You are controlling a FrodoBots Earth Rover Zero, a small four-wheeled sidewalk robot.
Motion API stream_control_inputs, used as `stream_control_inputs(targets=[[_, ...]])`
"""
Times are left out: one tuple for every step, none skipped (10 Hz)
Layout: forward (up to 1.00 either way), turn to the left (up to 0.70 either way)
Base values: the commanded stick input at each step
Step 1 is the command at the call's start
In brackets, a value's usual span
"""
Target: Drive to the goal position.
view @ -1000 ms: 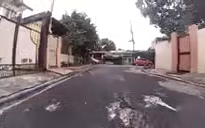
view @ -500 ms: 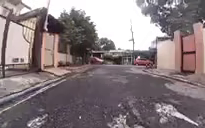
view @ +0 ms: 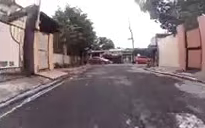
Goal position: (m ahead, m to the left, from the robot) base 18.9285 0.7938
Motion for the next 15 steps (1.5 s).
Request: stream_control_inputs(targets=[[1.0,0.0],[1.0,0.0],[1.0,0.0],[1.0,0.0],[1.0,0.0],[1.0,0.0],[1.0,0.0],[1.0,0.0],[1.0,0.0],[1.0,0.0],[1.0,0.0],[1.0,0.0],[1.0,0.0],[1.0,0.0],[1.0,0.0]])
